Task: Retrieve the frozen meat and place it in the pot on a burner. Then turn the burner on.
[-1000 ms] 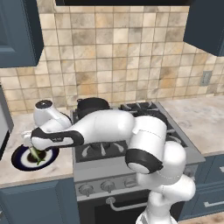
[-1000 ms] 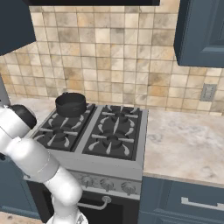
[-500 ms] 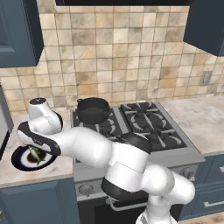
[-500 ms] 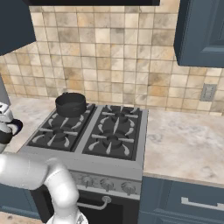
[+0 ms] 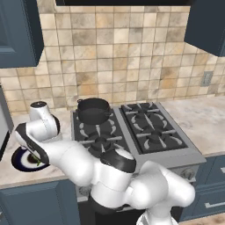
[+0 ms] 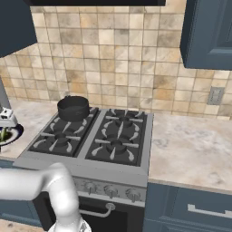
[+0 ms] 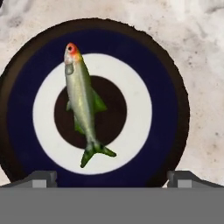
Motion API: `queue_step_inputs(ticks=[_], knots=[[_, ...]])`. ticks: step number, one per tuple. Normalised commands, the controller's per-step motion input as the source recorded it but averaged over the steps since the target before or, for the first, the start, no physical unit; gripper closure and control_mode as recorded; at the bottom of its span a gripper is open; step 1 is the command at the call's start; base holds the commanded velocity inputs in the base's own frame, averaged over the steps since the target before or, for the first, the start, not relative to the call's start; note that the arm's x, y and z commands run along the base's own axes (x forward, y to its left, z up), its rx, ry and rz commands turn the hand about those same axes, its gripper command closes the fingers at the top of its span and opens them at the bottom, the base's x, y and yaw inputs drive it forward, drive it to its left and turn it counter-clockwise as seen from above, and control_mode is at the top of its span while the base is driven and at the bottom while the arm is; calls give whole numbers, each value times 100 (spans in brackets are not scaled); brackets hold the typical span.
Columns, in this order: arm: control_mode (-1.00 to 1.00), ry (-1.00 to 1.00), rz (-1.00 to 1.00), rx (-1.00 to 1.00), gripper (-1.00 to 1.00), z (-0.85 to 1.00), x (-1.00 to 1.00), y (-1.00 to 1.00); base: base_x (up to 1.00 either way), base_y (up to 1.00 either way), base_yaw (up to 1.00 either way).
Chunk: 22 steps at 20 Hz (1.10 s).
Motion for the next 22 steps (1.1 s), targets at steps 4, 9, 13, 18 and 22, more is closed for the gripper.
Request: queue_step_inputs(ticks=[4,9,13,18,22], knots=[[-100,7,10,-2,-100,-1,12,34,0,0,0],[-100,4,3,-5,-100,-11,0,19,0,0,0],[-100,4,0,-9,-100,-17,2,20,0,0,0],[-100,4,0,-4,-100,-25,1,7,0,0,0],[-100,5,0,0,-100,-40,5,0,0,0,0]])
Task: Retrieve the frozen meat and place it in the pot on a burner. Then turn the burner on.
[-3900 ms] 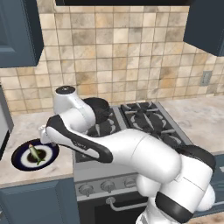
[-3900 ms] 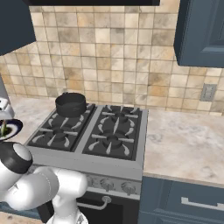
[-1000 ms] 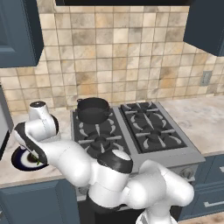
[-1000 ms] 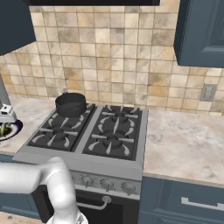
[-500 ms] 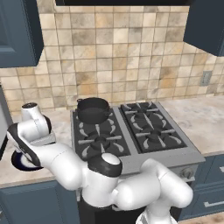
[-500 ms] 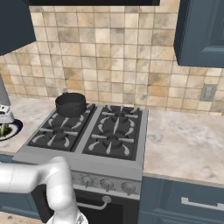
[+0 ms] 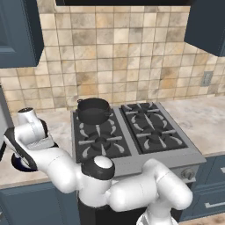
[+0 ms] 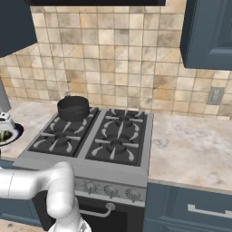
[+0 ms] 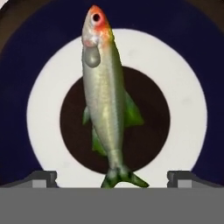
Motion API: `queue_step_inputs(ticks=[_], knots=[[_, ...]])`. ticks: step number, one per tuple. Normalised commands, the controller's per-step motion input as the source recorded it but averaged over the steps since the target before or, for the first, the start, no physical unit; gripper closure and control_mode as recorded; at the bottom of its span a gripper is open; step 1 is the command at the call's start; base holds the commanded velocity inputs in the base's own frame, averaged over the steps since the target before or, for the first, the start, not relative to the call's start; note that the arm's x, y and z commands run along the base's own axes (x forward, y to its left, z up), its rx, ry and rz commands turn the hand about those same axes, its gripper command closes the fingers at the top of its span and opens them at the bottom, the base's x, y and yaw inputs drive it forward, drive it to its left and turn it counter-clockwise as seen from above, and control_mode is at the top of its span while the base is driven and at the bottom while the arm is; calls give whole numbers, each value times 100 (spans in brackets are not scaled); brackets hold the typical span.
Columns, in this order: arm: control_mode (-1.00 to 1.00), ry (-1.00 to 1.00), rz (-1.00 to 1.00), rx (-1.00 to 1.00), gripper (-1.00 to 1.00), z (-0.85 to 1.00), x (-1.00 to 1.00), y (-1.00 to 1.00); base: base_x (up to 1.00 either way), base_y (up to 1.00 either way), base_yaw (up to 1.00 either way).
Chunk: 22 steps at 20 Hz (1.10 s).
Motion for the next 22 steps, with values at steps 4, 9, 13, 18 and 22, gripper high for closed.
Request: queue_step_inputs(ticks=[4,9,13,18,22], knots=[[-100,9,0,0,-100,-32,10,0,0,0,0],[-100,15,0,0,-100,-19,2,0,0,0,0],[-100,16,0,-1,-100,-29,0,0,0,0,0],[-100,9,0,-3,-100,-27,0,3,0,0,0],[-100,-7,0,-1,-100,0,0,12,0,0,0]])
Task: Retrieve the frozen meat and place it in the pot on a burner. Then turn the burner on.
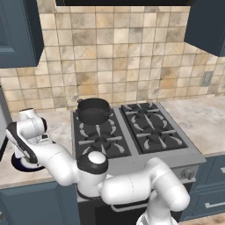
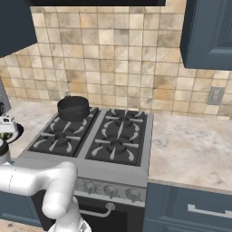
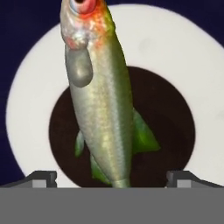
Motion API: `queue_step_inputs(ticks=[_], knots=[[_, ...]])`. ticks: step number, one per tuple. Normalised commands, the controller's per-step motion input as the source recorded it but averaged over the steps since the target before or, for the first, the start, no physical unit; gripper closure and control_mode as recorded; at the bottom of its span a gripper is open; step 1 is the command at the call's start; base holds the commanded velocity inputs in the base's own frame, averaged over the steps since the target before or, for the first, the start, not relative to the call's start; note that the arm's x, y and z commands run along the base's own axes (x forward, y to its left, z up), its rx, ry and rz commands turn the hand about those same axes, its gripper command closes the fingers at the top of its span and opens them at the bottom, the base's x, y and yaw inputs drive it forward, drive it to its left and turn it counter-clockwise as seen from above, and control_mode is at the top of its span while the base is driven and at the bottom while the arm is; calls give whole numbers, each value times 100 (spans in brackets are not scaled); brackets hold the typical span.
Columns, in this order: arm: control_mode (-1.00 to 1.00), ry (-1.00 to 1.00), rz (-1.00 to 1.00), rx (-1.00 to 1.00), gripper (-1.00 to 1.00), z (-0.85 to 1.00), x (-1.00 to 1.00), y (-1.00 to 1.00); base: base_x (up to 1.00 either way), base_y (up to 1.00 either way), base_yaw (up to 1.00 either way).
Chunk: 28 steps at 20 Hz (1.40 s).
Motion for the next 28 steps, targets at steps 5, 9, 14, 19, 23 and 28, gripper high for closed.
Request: queue_step_inputs(ticks=[5,9,14,19,23,28], knots=[[-100,-7,-2,0,-100,-2,0,2,0,0,0],[-100,-5,-2,0,-100,-14,7,0,0,0,0],[-100,-2,-1,0,-100,-16,17,0,0,0,0],[-100,0,0,0,100,-25,3,0,0,0,0],[-100,0,0,0,100,-15,0,0,0,0,0],[-100,-3,0,0,100,-1,-1,0,0,0,0]])
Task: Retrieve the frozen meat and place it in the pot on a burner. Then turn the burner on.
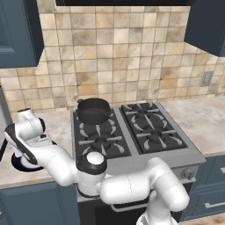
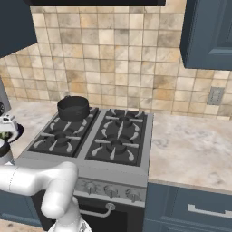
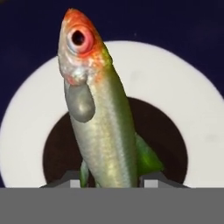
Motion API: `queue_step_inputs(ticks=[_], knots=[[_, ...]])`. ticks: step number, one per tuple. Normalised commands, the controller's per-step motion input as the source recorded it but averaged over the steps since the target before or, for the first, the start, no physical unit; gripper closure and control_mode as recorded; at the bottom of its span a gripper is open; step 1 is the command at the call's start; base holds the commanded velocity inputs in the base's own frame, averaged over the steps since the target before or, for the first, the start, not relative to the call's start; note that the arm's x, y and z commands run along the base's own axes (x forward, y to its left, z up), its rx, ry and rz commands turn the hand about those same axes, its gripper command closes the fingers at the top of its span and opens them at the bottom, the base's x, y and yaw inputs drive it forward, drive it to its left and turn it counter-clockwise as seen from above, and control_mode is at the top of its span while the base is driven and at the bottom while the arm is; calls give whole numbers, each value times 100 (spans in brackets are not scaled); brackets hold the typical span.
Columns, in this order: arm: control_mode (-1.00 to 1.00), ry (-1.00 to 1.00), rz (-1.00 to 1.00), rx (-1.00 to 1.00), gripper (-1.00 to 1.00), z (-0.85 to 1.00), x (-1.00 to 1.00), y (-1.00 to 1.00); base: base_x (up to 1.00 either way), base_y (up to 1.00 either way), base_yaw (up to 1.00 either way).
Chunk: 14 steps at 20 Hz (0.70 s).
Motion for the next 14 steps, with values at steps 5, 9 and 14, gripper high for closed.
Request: queue_step_inputs(ticks=[5,9,14], knots=[[-100,-7,-1,9,100,34,-16,-30,0,0,0],[-100,-9,-5,17,100,43,-24,-69,0,0,0],[-100,-7,-7,7,100,33,-17,-72,0,0,0]])
